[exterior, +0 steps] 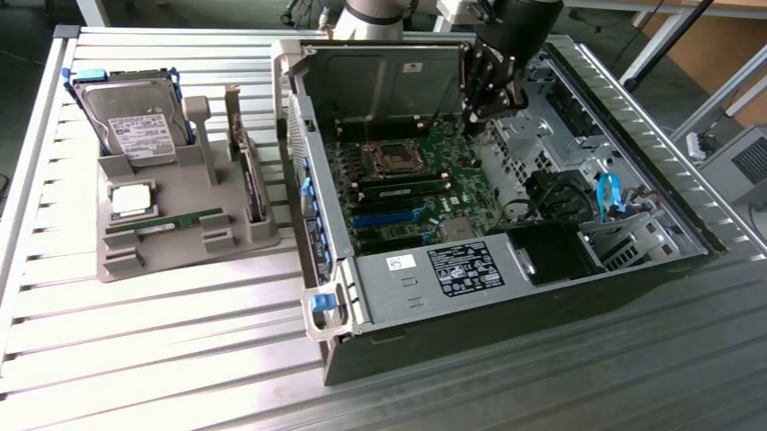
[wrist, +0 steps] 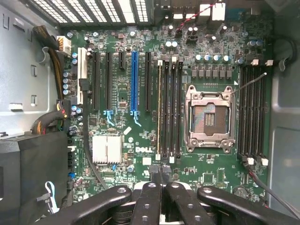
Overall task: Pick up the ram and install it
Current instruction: 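Press down the ram until it locks into place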
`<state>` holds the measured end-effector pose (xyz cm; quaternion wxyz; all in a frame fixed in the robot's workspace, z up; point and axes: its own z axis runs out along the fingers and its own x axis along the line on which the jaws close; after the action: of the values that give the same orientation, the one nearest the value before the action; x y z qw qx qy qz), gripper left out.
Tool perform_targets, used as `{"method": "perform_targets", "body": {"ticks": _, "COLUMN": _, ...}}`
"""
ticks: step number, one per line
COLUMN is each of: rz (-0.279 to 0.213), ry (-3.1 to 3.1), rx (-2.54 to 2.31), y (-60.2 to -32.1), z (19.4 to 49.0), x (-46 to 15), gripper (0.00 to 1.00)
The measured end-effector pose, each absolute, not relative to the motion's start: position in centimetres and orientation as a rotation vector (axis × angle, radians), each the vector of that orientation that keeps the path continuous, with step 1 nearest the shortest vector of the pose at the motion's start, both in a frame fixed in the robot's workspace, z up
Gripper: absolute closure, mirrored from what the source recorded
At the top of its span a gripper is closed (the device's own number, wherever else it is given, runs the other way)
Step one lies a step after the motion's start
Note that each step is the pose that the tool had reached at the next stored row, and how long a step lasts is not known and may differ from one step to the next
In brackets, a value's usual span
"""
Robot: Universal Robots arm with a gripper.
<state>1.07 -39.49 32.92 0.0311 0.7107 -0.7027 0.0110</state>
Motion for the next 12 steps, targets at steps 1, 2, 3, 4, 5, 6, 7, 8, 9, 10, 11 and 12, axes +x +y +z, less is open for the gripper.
{"method": "perform_targets", "body": {"ticks": 1, "rz": 0.032, "ry": -2.204, "rx": 2.149, "y": -39.49, "z": 32.92, "x": 1.07, "gripper": 0.91}}
{"method": "perform_targets", "body": {"ticks": 2, "rz": 0.03, "ry": -2.24, "rx": 2.112, "y": -39.49, "z": 32.92, "x": 1.07, "gripper": 0.91}}
{"method": "perform_targets", "body": {"ticks": 3, "rz": 0.029, "ry": -2.274, "rx": 2.075, "y": -39.49, "z": 32.91, "x": 1.07, "gripper": 0.91}}
{"method": "perform_targets", "body": {"ticks": 4, "rz": 0.027, "ry": -2.306, "rx": 2.039, "y": -39.49, "z": 32.91, "x": 1.07, "gripper": 0.91}}
{"method": "perform_targets", "body": {"ticks": 5, "rz": 0.026, "ry": -2.356, "rx": 1.98, "y": -39.49, "z": 32.9, "x": 1.07, "gripper": 0.91}}
{"method": "perform_targets", "body": {"ticks": 6, "rz": 0.025, "ry": -2.387, "rx": 1.941, "y": -39.5, "z": 32.89, "x": 1.07, "gripper": 0.91}}
{"method": "perform_targets", "body": {"ticks": 7, "rz": 0.025, "ry": -2.42, "rx": 1.898, "y": -39.49, "z": 32.86, "x": 1.07, "gripper": 0.91}}
{"method": "perform_targets", "body": {"ticks": 8, "rz": 0.024, "ry": -2.44, "rx": 1.872, "y": -39.5, "z": 32.84, "x": 1.07, "gripper": 0.91}}
{"method": "perform_targets", "body": {"ticks": 9, "rz": 0.023, "ry": -2.452, "rx": 1.855, "y": -39.5, "z": 32.83, "x": 1.07, "gripper": 0.91}}
{"method": "perform_targets", "body": {"ticks": 10, "rz": 0.022, "ry": -2.471, "rx": 1.83, "y": -39.5, "z": 32.82, "x": 1.07, "gripper": 0.91}}
{"method": "perform_targets", "body": {"ticks": 11, "rz": 0.021, "ry": -2.49, "rx": 1.803, "y": -39.5, "z": 32.8, "x": 1.07, "gripper": 0.91}}
{"method": "perform_targets", "body": {"ticks": 12, "rz": 0.021, "ry": -2.513, "rx": 1.77, "y": -39.49, "z": 32.79, "x": 1.07, "gripper": 0.91}}
